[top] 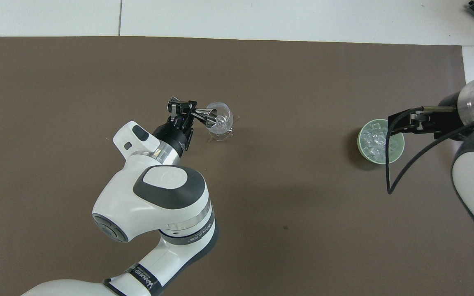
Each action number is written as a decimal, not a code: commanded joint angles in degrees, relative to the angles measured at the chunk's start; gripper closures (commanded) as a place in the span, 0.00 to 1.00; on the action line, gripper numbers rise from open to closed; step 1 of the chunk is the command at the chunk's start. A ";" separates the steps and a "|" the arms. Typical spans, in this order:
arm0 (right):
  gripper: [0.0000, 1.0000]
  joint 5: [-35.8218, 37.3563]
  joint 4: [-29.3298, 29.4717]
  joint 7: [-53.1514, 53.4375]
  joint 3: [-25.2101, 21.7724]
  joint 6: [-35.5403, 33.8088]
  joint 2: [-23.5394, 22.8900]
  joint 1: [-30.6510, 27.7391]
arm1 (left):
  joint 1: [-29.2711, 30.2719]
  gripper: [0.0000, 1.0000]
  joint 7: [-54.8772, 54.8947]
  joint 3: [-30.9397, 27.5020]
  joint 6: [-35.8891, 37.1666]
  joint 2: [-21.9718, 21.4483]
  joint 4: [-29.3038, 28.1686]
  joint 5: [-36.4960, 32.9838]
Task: Pour wine and add ice with both arms
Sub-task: 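Tilt the jigger over the clear wine glass with the left gripper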
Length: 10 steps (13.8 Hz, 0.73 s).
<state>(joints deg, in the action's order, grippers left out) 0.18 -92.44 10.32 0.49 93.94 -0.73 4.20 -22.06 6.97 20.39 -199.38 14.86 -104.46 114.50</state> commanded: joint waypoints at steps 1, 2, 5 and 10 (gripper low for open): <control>0.00 -0.62 -0.72 -1.18 0.21 -0.07 0.73 -0.42 | -0.44 1.00 3.92 -0.17 -1.37 0.96 1.80 -0.24; 0.00 -0.62 -0.72 -1.18 0.21 -0.16 0.73 -0.42 | -0.44 1.00 4.45 -0.17 -1.37 1.04 1.89 -0.24; 0.00 -0.62 -0.81 -1.18 0.21 -0.07 0.73 -0.42 | -0.53 1.00 5.77 -0.17 -1.37 1.05 2.24 -0.24; 0.00 -0.62 -0.72 -1.18 0.21 -0.07 0.73 -0.42 | -0.61 1.00 9.38 -0.17 -1.37 1.75 3.82 -0.77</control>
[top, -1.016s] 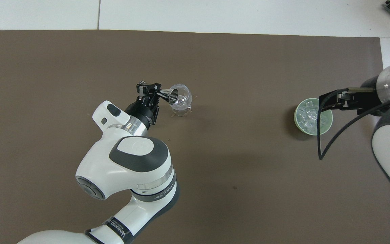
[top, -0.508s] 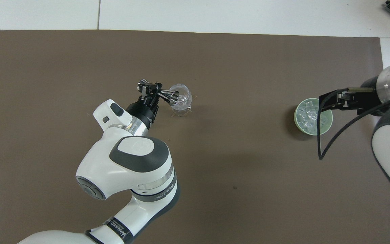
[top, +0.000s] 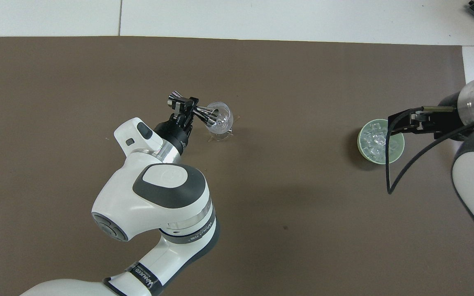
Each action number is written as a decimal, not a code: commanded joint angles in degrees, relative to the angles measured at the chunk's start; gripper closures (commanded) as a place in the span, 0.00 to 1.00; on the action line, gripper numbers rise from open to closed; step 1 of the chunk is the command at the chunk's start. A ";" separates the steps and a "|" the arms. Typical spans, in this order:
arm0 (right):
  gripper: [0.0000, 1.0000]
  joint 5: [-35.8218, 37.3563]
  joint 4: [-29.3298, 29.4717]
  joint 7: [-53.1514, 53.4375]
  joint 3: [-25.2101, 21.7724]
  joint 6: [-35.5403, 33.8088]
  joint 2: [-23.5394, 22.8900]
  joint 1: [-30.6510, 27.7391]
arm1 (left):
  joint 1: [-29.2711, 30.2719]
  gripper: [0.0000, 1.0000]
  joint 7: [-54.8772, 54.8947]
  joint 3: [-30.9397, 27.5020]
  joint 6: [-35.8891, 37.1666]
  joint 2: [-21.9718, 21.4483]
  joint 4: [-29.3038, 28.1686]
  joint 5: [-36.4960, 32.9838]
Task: Pour wine and add ice with both arms
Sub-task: 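Tilt the jigger over the clear wine glass with the left gripper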
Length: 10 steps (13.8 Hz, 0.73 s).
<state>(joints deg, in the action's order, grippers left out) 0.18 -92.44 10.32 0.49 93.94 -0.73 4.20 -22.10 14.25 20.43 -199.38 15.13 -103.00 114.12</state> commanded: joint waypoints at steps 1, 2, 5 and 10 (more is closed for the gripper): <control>0.00 -0.62 -0.72 -1.18 0.21 -0.16 0.73 -0.42 | -0.58 1.00 2.88 -0.21 -1.37 1.49 2.46 -0.39; 0.00 -0.62 -0.72 -1.18 0.21 -0.07 0.73 -0.42 | -0.58 1.00 3.59 -0.21 -1.37 1.57 2.81 -0.39; 0.00 -0.62 -0.81 -1.18 0.21 -0.16 0.73 -0.42 | -0.14 1.00 4.47 -0.21 -1.37 1.66 3.16 -0.39; 0.00 -0.62 -0.81 -1.18 0.21 -0.07 0.73 -0.42 | 0.04 1.00 7.11 -0.21 -1.37 2.45 4.65 -0.39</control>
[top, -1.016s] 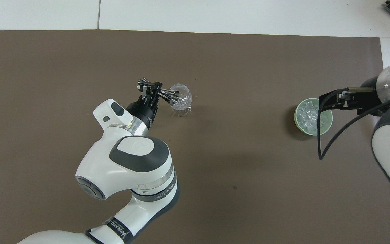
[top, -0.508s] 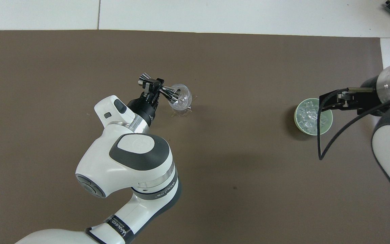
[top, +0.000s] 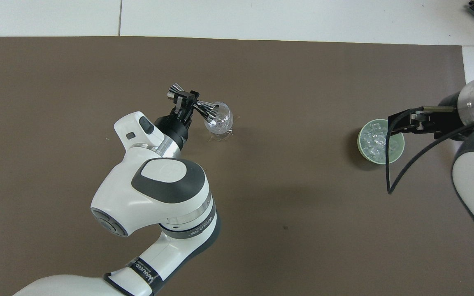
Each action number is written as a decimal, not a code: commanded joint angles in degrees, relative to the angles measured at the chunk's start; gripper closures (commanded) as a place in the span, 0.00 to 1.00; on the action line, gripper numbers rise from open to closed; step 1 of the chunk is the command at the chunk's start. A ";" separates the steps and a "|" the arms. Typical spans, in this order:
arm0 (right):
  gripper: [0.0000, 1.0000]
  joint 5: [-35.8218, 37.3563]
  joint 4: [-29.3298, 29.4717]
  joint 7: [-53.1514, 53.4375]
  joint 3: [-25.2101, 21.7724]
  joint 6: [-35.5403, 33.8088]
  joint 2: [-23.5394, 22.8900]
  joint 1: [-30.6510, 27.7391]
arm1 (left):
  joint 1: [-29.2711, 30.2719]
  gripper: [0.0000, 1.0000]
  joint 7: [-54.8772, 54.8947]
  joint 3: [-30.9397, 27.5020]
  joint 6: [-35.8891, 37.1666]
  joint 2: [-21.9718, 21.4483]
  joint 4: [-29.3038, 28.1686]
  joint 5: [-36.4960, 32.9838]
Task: Pour wine and add ice with both arms
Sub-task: 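Tilt the jigger over the clear wine glass with the left gripper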
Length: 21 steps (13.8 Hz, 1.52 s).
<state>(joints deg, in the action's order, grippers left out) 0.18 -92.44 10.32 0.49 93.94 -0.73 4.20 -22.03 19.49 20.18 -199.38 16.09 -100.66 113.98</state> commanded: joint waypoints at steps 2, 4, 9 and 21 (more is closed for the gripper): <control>0.00 -0.62 -0.81 -1.18 0.21 -0.07 0.73 -0.42 | -0.03 1.00 3.45 0.12 -1.36 1.57 2.40 -0.25; 0.00 -0.62 -0.72 -1.18 0.21 -0.07 0.73 -0.42 | -0.30 1.00 3.80 0.03 -1.36 2.01 2.49 -0.25; 0.00 -0.62 -0.81 -1.18 0.21 -0.07 0.73 -0.42 | -0.12 1.00 6.70 0.03 -1.36 2.28 2.75 -0.25; 0.00 -0.62 -0.81 -1.18 0.21 -0.07 0.73 -0.42 | -0.12 1.00 8.55 0.03 -1.36 2.36 3.01 -0.60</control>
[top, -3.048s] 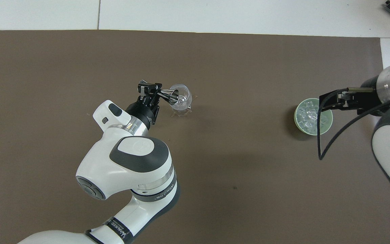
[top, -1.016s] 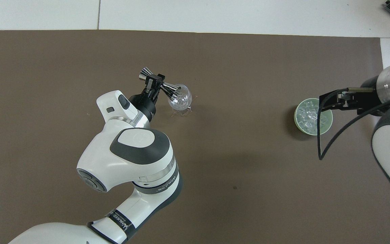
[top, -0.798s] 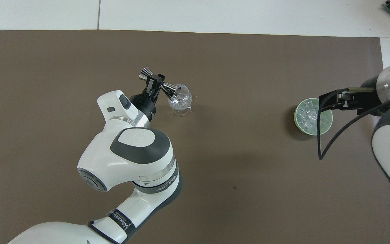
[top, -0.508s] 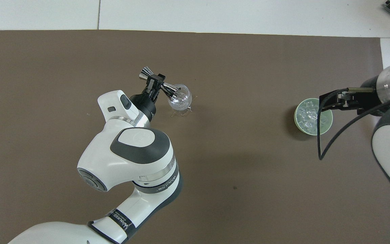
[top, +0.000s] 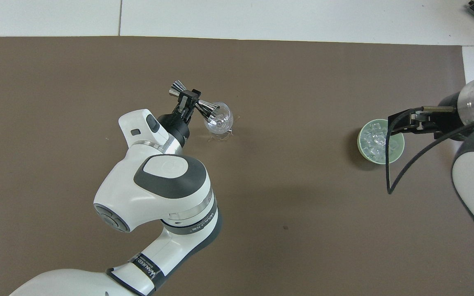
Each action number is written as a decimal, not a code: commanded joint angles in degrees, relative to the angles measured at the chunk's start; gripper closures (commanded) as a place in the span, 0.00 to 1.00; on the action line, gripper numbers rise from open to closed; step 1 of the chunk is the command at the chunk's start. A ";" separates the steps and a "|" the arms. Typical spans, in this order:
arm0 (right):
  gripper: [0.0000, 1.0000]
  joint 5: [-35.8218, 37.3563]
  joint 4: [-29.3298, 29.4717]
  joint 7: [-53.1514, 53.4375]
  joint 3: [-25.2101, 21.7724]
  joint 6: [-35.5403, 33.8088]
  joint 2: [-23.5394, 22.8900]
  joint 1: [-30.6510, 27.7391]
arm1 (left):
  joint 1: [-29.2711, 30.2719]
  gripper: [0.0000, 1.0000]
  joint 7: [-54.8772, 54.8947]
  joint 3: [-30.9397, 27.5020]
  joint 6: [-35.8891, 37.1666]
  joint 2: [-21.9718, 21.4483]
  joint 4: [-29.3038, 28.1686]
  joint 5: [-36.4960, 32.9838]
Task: Pour wine and add ice with both arms
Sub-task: 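Tilt the jigger over the clear wine glass with the left gripper, then carry the jigger back with the left gripper while the right gripper lifts the cup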
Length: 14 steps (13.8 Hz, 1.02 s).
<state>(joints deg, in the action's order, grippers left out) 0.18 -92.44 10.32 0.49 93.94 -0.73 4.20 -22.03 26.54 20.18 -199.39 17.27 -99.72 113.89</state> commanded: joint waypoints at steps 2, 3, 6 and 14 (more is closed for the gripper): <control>0.00 -0.62 -0.81 -1.18 0.21 -0.07 0.73 -0.42 | -0.12 1.00 3.42 0.04 -1.35 1.18 2.07 -0.77; 0.00 -0.62 -0.81 -1.18 0.21 -0.16 0.73 -0.42 | -0.12 1.00 3.60 0.04 -1.35 1.18 2.25 -0.86; 0.00 -0.62 -0.81 -1.18 0.21 -0.07 0.73 -0.42 | -0.03 1.00 4.13 0.21 -1.27 1.18 2.51 -0.86; 0.00 -0.62 -1.51 -1.01 -0.32 -0.86 0.99 -2.79 | 3.12 1.00 -3.68 1.44 -1.18 0.22 1.81 3.97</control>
<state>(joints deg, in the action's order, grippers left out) 0.18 -92.77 10.32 0.04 92.84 -0.72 2.51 -20.94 24.33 20.33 -199.43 17.36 -99.04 115.96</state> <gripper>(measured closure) 0.000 0.784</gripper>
